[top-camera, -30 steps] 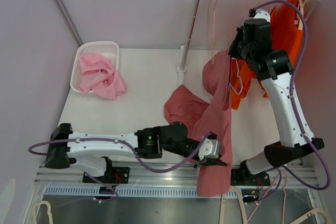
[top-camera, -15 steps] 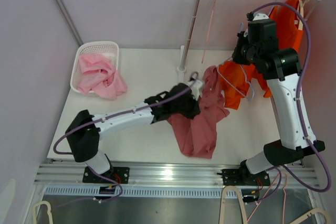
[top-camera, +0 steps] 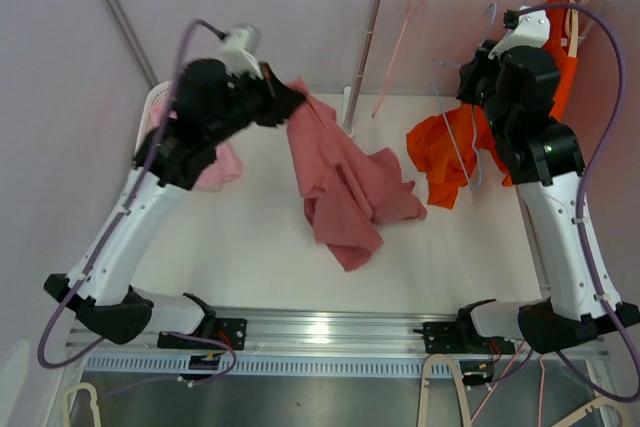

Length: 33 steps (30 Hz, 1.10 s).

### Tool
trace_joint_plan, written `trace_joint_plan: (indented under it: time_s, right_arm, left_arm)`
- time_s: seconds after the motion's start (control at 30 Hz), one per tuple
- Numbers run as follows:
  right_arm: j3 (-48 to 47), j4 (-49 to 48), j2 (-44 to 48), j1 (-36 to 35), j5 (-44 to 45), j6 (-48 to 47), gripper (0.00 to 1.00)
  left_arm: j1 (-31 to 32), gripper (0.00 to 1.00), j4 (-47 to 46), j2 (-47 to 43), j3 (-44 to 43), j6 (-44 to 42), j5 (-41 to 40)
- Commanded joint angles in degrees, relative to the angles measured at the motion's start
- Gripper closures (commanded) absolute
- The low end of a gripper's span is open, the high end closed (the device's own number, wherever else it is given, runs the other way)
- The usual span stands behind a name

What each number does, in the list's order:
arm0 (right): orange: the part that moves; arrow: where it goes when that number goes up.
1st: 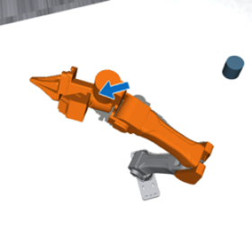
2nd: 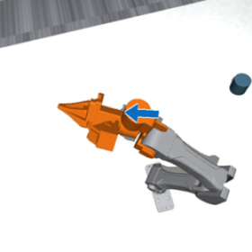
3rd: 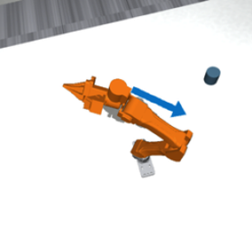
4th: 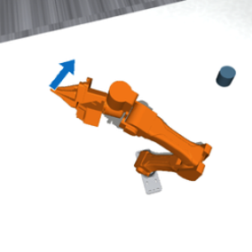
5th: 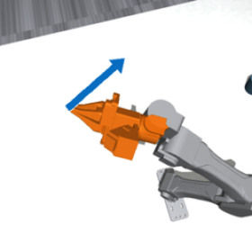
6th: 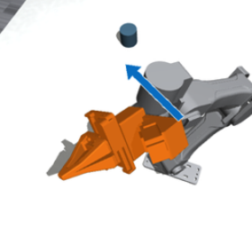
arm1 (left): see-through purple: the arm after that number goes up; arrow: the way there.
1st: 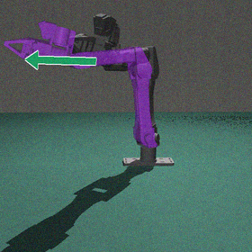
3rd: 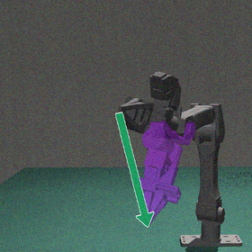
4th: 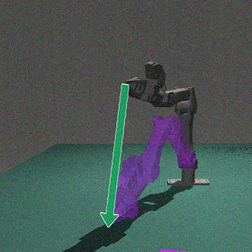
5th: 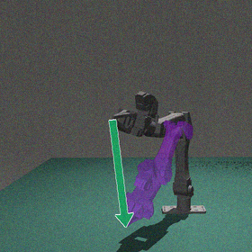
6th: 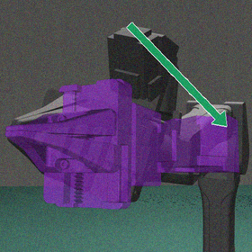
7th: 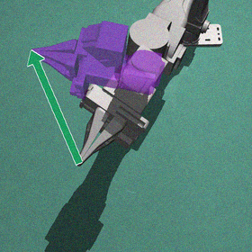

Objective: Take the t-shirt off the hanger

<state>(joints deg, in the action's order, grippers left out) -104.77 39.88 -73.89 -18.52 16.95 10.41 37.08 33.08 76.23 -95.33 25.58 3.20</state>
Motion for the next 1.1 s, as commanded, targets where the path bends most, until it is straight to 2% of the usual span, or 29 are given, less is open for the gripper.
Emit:
trace_joint_plan:
  time_s: [0.0,0.03,0.07,0.1,0.13,0.17,0.23,0.3,0.4,0.5,0.57,0.63,0.7,0.73,0.77,0.93,1.07]
  right_arm:
    - [0.72,-17.72,-3.53,1.82,-0.08,-1.98,1.00]
    - [-0.77,-18.16,-4.94,2.78,0.19,-1.63,1.00]
    - [-4.27,-18.17,-6.43,3.05,2.45,-1.54,1.00]
    - [-6.21,-17.91,-9.58,3.32,4.04,-1.19,1.00]
    - [-8.24,-17.64,-11.26,3.67,4.58,-0.93,1.00]
    - [-9.82,-17.90,-12.58,4.02,5.80,-0.23,1.00]
    - [-12.47,-20.96,-15.66,4.11,6.78,-0.31,1.00]
    - [-12.91,-24.30,-18.20,4.02,7.22,-1.09,1.00]
    - [-16.76,-26.08,-21.56,4.28,6.43,-2.50,1.00]
    - [-23.00,-23.18,-28.31,4.81,4.94,-2.33,1.00]
    - [-26.53,-23.53,-32.19,5.08,2.22,-2.24,1.00]
    - [-27.15,-26.50,-34.55,5.34,-0.76,-2.15,1.00]
    - [-28.72,-26.87,-36.67,5.34,-1.48,-1.80,1.00]
    - [-30.04,-26.26,-37.90,5.43,-1.74,-1.54,1.00]
    - [-33.45,-25.47,-40.61,5.43,-2.35,-1.54,1.00]
    - [-35.42,-26.07,-43.97,5.52,-2.53,-1.71,1.00]
    - [-35.59,-26.87,-45.47,5.60,-2.62,-2.15,1.00]
  left_arm:
    - [-11.57,0.99,2.78,-0.74,-10.65,2.97,10.46]
    - [-13.77,0.99,2.43,2.93,-18.93,3.85,12.34]
    - [-17.44,0.99,2.17,5.31,-22.24,4.47,13.83]
    - [-18.87,0.99,2.25,8.03,-30.36,4.39,14.98]
    - [-20.10,0.99,2.34,10.93,-34.71,3.95,14.56]
    - [-22.29,0.99,1.73,15.92,-44.49,3.34,13.59]
    - [-25.98,0.99,-4.49,17.81,-46.70,1.49,11.66]
    - [-28.80,0.99,-12.72,16.68,-44.43,0.96,9.99]
    - [-34.51,0.99,-18.91,14.48,-41.52,-1.50,7.78]
    - [-39.80,0.99,-17.01,15.79,-44.41,-3.42,9.72]
    - [-42.34,0.99,-16.38,15.71,-41.88,-4.40,9.02]
    - [-44.71,0.99,-19.08,14.83,-35.33,-3.01,10.24]
    - [-49.37,0.99,-21.29,14.22,-32.13,2.17,12.43]
    - [-50.78,0.99,-22.87,13.52,-26.80,3.58,13.23]
    - [-53.05,0.99,-24.54,13.34,-25.36,5.25,13.76]
    - [-55.01,0.99,-23.58,11.67,-20.43,2.55,9.82]
    - [-54.92,0.99,-25.17,6.49,-9.64,3.15,5.86]
